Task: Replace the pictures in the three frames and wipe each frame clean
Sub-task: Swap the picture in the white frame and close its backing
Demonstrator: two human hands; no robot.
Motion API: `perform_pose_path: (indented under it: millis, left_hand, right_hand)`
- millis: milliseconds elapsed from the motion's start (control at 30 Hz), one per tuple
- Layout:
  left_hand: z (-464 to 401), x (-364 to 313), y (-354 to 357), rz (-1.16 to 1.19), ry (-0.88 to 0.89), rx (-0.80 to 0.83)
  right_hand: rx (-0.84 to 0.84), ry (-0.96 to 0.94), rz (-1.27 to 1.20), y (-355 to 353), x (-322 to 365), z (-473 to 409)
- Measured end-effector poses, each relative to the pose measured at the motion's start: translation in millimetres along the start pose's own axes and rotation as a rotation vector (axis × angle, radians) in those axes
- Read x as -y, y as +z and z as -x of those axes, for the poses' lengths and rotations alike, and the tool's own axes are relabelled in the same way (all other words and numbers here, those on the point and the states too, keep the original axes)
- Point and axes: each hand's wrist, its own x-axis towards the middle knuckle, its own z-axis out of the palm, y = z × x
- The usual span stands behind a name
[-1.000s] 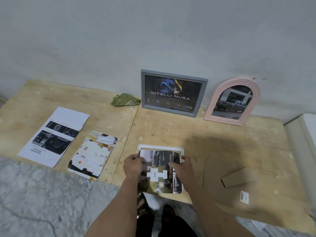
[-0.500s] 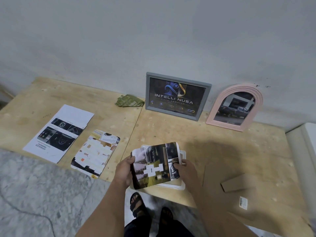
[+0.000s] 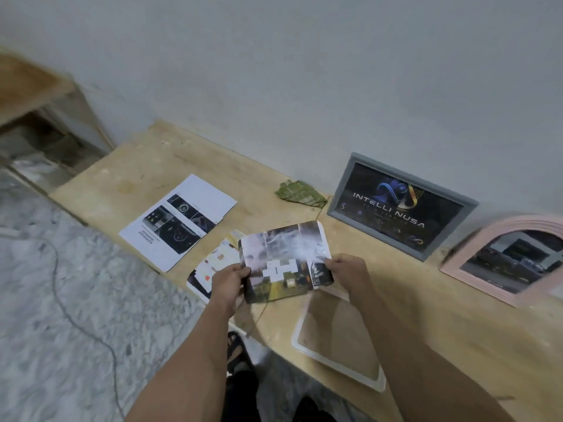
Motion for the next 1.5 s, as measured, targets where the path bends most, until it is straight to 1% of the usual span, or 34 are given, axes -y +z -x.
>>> perform_pose_path:
  millis: [133,300,433,567,667,700,767,833,900,967,1100,1200,1267,1333,1433,1500]
  left_hand:
    - [-47,-37,-54,0.071,0.006,-0.121]
    - [-112,-80,-123,0.246,-0.075,-0.288]
    - [-155,-94,-161,0.174,-0.111,-0.371]
    - [-178,-85,-187,-0.016,-0.118,-0.442]
    - [-187,-82,-192,-0.136,-0.09,-0.408]
    - [-187,-85,-190,-0.191,-0.07,-0.385]
    - [-183,-91,-185,-0.416,-0.032,-0.372]
    - [-172,-89,-179,-0.591,-0.01,-0.474]
    - [-154,-83,-172,-0.636,-0.013,-0.569]
    - [-134,-73,-162,-0.633,-0.06,-0.566]
    - [-92,-44,-131,-0.59,-0.135,-0.428]
    - [-72,-17,-109,-0.597,-0.197,-0.41]
    - [-63,3,-97,-0.553,-0.259,-0.39]
    - [-62,24,-90,-0.456,-0.294,-0.368]
    - [-53,37,-83,-0.31,-0.274,-0.423]
    - [-48,39,-85,-0.194,-0.244,-0.452]
  right_hand:
    - [0.065,-0.093,0.025,77,61,-30]
    - [0.131,-0.157,0.222,196,121,-76]
    - [0.14,-0.196,0.4,275,148,-111]
    - [0.159,-0.213,0.49,326,157,-138]
    - [0.198,-0.213,0.509,344,158,-151]
    - [0.211,-0.213,0.51,346,158,-153]
    - [0.215,-0.243,0.567,342,156,-155]
    - [0.204,-0.282,0.669,329,151,-154]
    - [0.219,-0.272,0.72,309,142,-149]
    - [0.233,-0.245,0.796,282,130,-141]
    - [0.3,-0.199,0.991,223,99,-121]
    - [0.336,-0.209,1.05,196,75,-110]
    - [0.36,-0.195,1.026,191,62,-98]
    - [0.362,-0.164,0.925,189,52,-84]
    - [0.388,-0.032,0.765,186,45,-66]
    - [0.4,-0.011,0.736,181,40,-63]
